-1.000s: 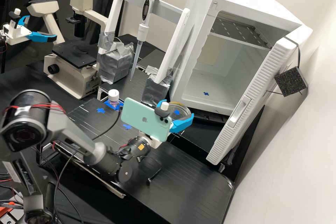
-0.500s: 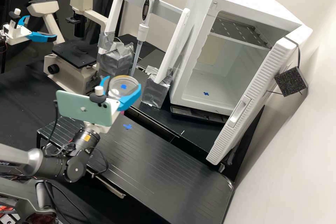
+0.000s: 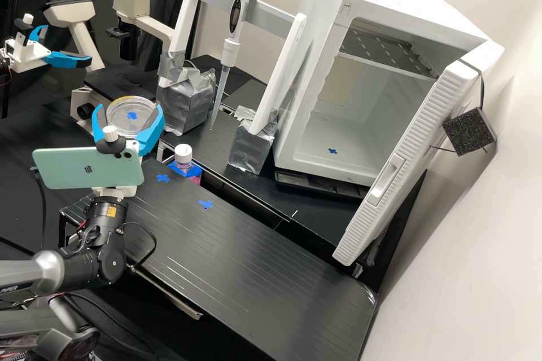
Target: Move the petri dish to the microscope
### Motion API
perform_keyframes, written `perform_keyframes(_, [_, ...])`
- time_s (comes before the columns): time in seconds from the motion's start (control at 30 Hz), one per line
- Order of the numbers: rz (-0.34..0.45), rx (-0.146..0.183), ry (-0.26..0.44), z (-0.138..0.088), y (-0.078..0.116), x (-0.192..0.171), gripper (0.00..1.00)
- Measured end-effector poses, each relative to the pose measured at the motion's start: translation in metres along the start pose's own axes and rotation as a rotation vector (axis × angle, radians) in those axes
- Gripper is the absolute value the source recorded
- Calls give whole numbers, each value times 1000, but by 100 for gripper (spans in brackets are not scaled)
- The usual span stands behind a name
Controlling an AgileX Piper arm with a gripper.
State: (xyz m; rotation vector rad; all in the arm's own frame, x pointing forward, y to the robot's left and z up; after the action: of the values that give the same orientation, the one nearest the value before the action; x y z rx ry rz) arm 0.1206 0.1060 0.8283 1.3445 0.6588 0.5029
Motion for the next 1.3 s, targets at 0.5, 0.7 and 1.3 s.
perform_keyframes(0.5, [-84, 35, 50, 4, -7, 18, 0])
perform_keyframes(0.7, [-114, 29, 98, 4, -6, 35, 0])
perform_keyframes(1.3, [-159, 74, 98, -18, -22, 126, 0])
